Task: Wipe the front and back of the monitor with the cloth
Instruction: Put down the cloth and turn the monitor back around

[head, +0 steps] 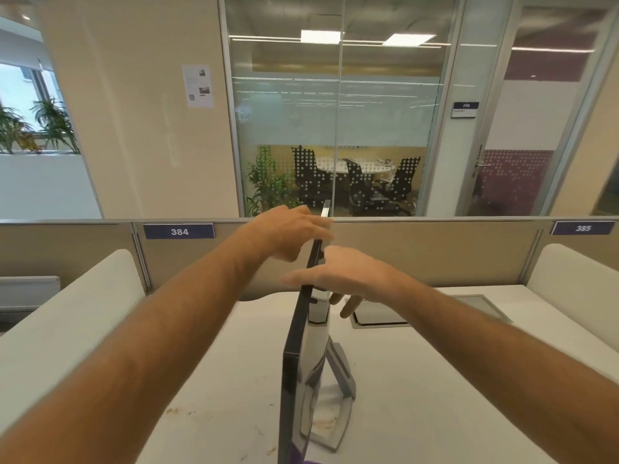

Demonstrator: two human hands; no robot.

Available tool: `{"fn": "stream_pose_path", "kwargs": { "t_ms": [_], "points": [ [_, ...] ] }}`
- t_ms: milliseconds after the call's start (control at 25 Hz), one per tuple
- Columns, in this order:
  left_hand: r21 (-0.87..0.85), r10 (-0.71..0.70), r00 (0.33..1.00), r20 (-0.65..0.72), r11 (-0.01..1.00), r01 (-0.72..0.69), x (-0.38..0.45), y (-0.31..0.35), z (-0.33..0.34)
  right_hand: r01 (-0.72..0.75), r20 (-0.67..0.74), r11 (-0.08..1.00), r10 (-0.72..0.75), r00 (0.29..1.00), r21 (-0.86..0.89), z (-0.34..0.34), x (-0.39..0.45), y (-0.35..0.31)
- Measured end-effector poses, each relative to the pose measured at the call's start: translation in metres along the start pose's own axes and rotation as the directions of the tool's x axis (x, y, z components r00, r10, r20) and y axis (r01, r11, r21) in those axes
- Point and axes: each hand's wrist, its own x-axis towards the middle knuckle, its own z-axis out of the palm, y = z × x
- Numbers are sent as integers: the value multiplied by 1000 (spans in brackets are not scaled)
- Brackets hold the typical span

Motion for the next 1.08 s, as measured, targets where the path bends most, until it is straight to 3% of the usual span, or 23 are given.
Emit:
{"fn": "stream_pose_path", "kwargs": {
  "t_ms": [200,480,600,720,840,1080],
  "points": [
    [-52,13,996,-85,998,-18,12,2,5,88,-24,994,-90,996,-69,-5,4,0],
    [-26,-70,987,-144,997,67,-3,-13,18,105,167,994,-100,981,-26,-36,12,9],
    [-80,-110,979,-169,992,98,-9,-19,25,145,197,977,-113,974,-154,-58,14,8],
    [-139,-166,972,-169,980,143,-11,-21,27,146,171,943,-97,981,-298,-77,23,8],
    [-259,-243,966,-86,942,214,-10,-22,25,129,77,883,-106,991,-451,-88,35,14],
    [-318,-324,941,-96,906,280,-10,-15,24,147,-74,679,-285,956,-720,-95,49,33]
  ]
}}
